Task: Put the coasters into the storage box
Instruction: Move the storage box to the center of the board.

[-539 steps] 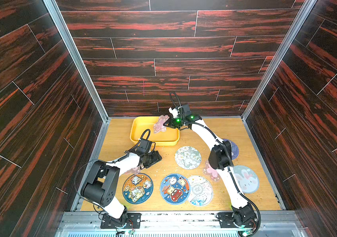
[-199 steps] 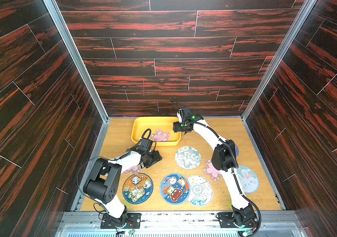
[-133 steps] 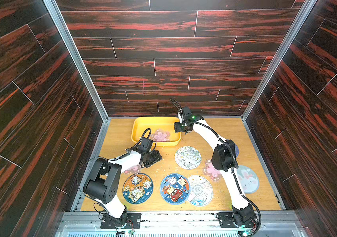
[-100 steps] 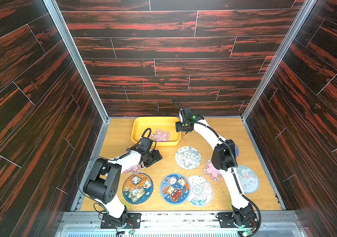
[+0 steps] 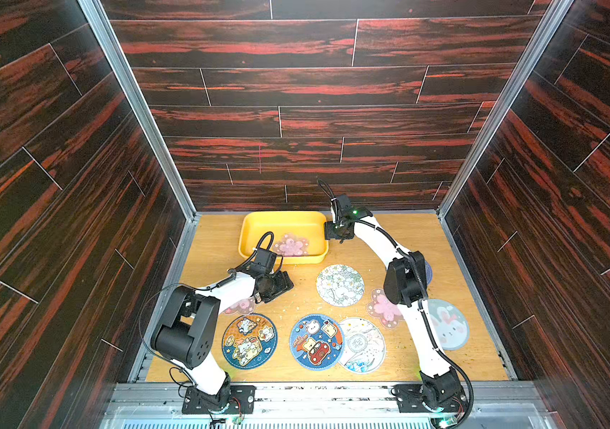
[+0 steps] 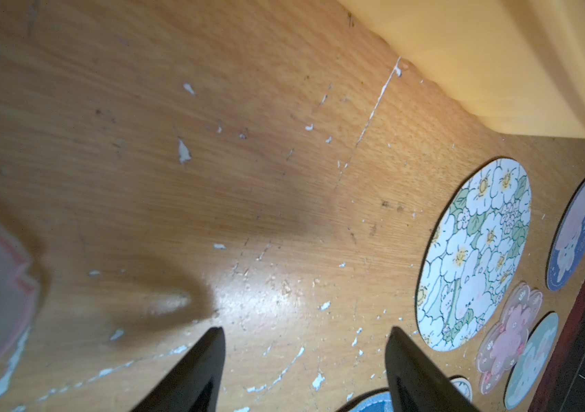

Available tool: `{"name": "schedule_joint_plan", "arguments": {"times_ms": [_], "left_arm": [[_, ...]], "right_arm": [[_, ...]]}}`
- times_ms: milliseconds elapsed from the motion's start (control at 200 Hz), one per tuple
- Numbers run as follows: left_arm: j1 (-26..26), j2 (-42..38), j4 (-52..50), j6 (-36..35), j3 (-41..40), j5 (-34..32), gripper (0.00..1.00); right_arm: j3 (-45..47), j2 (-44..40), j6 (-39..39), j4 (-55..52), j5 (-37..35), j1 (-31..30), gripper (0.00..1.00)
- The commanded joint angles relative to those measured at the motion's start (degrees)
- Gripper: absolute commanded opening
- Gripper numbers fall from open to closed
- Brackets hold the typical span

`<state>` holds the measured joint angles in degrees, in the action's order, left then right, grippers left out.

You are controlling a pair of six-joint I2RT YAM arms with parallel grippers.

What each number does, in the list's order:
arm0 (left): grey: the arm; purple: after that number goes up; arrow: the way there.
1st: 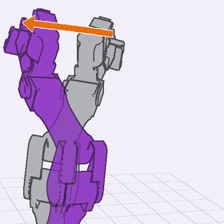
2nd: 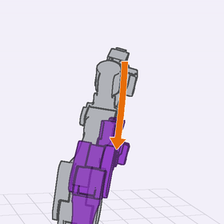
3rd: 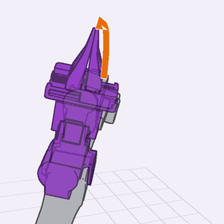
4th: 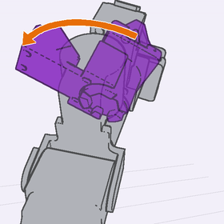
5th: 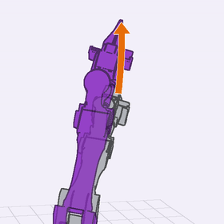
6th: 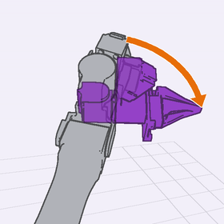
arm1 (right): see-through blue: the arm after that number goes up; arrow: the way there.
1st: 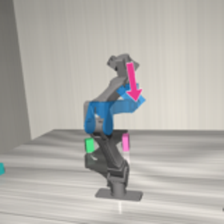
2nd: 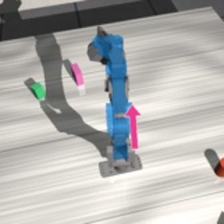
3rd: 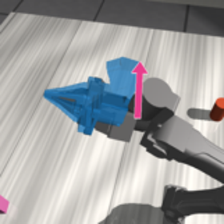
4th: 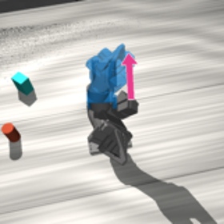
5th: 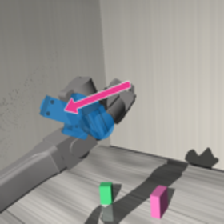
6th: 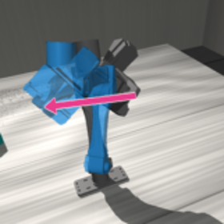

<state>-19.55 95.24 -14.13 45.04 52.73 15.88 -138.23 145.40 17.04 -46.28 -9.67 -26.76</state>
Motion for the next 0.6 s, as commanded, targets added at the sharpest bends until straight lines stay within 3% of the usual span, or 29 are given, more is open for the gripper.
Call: {"name": "schedule_joint_plan", "arguments": {"times_ms": [0,596], "left_arm": [[0.13,-1.0,-0.99,-0.13,0.95,-0.84,0.74],[-0.56,-1.82,-0.83,0.23,0.58,-1.35,0.74]], "right_arm": [[2.52,0.76,-0.29,-1.24,-1.16,1.33,0.67],[20.96,-9.88,-0.85,5.58,-3.75,5.28,0.67]]}}
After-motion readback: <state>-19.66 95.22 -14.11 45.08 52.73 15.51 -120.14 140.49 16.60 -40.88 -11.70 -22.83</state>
